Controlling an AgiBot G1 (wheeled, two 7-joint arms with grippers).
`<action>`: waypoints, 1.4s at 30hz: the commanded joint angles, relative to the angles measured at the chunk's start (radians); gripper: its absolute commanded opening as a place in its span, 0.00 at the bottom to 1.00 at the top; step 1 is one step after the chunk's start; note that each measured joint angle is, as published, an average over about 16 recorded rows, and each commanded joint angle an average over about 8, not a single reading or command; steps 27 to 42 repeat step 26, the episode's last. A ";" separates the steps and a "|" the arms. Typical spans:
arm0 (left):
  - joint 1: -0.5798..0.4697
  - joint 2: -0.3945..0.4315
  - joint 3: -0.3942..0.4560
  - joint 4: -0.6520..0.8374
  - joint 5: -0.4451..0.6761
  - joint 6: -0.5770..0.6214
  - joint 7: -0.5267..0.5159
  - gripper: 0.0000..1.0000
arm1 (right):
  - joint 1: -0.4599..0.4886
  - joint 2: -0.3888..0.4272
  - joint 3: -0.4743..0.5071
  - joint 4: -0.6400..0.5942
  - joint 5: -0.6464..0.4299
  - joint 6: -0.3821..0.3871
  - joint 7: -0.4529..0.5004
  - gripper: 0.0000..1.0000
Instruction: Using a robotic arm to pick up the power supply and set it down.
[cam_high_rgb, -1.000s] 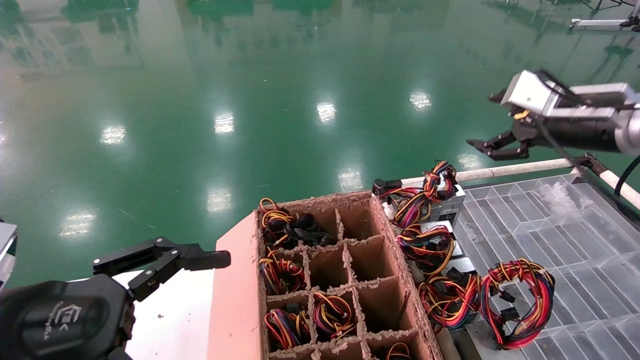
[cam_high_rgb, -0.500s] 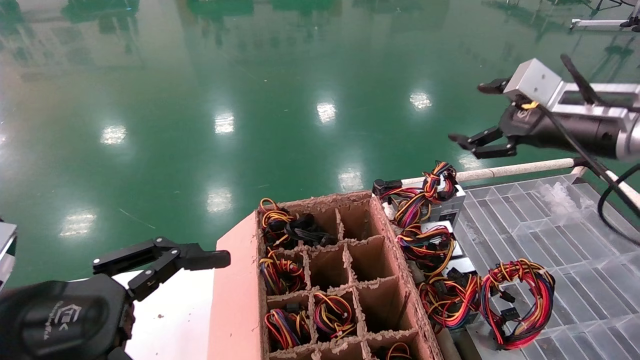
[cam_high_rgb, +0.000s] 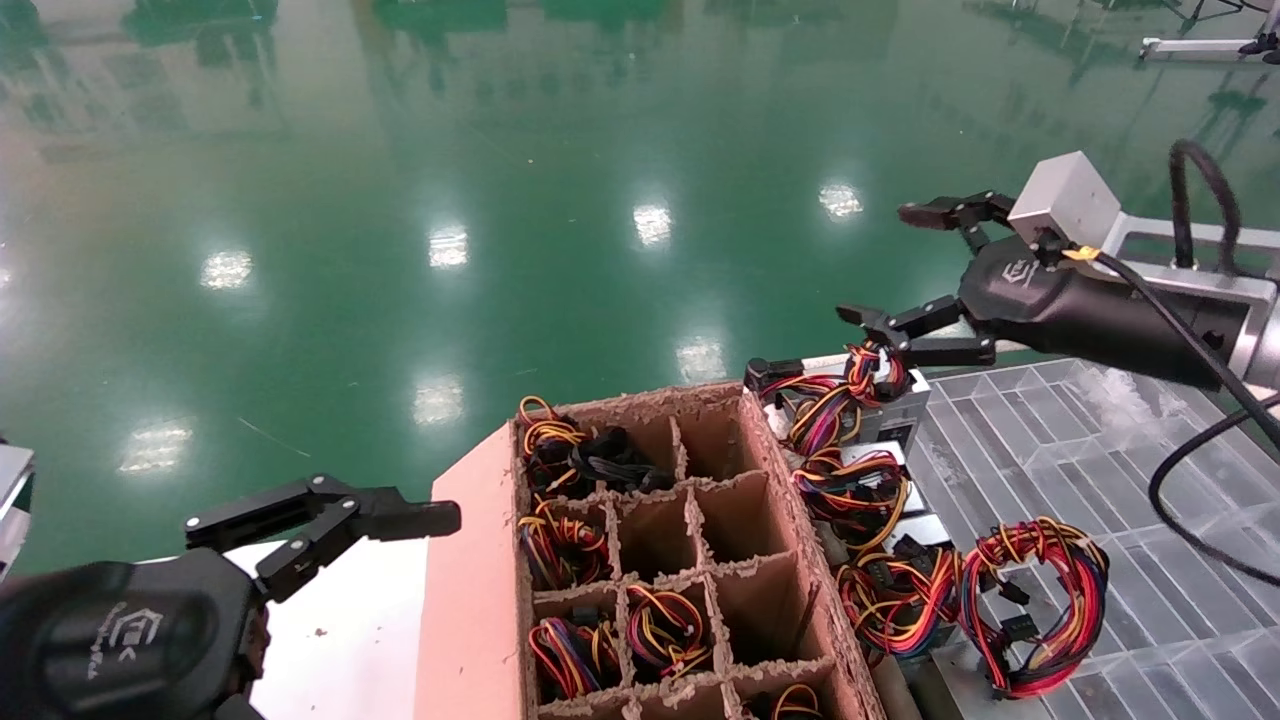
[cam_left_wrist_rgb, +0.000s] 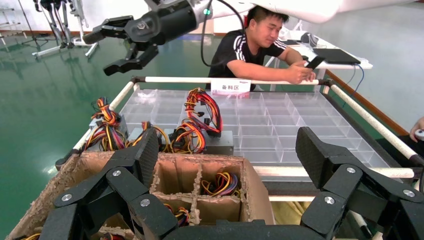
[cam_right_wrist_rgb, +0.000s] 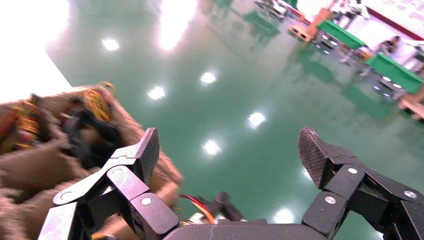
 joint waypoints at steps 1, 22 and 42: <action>0.000 0.000 0.000 0.000 0.000 0.000 0.000 1.00 | -0.033 0.013 0.010 0.046 0.025 -0.015 0.028 1.00; 0.000 0.000 0.001 0.000 0.000 0.000 0.000 1.00 | -0.382 0.150 0.120 0.520 0.288 -0.169 0.323 1.00; 0.000 0.000 0.001 0.000 0.000 0.000 0.000 1.00 | -0.422 0.166 0.132 0.575 0.319 -0.187 0.358 1.00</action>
